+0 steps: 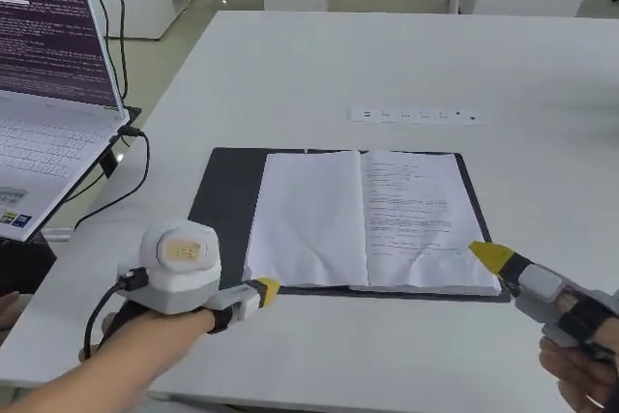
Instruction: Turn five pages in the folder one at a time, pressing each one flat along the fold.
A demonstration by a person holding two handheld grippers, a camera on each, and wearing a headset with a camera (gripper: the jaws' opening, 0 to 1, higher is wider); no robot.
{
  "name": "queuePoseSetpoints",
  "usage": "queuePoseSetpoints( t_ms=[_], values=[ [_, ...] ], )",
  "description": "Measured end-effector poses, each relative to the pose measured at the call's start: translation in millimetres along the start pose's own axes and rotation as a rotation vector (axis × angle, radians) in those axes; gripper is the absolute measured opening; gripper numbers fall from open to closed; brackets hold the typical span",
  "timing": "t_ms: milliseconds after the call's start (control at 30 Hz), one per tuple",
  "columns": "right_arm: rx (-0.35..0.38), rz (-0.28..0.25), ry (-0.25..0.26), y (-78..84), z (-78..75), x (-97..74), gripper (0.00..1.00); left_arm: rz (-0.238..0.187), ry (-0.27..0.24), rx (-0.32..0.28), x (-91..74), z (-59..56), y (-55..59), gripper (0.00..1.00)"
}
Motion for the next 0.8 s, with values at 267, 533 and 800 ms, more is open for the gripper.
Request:
queuePoseSetpoints(
  t_ms=[267, 533, 800],
  values=[
    [-0.337, 0.05, -0.027, -7.9, -2.1, -11.7, 0.72, -0.121, -0.022, -0.048, -32.4, -7.7, -33.1, 0.83],
    [-0.487, 0.06, -0.043, -7.7, -10.0, -23.3, 0.93, -0.138, -0.019, 0.026, -62.7, -16.1, -40.3, 0.99],
    [-0.508, 0.049, -0.062, -9.8, -13.3, -33.1, 1.0, -0.128, -0.016, 0.033, -84.6, -23.4, -37.1, 0.99]
  ],
)
Point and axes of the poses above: the centre of the closed fingertips' face, and the gripper's own axes: x roughly forward along the fingers, z roughly to its left, y roughly out of its underside, the point moved 3 cm from there along -x, roughly backward along the fingers, and after that the axes turned 14 degrees about -z, right-handed, at the moved point
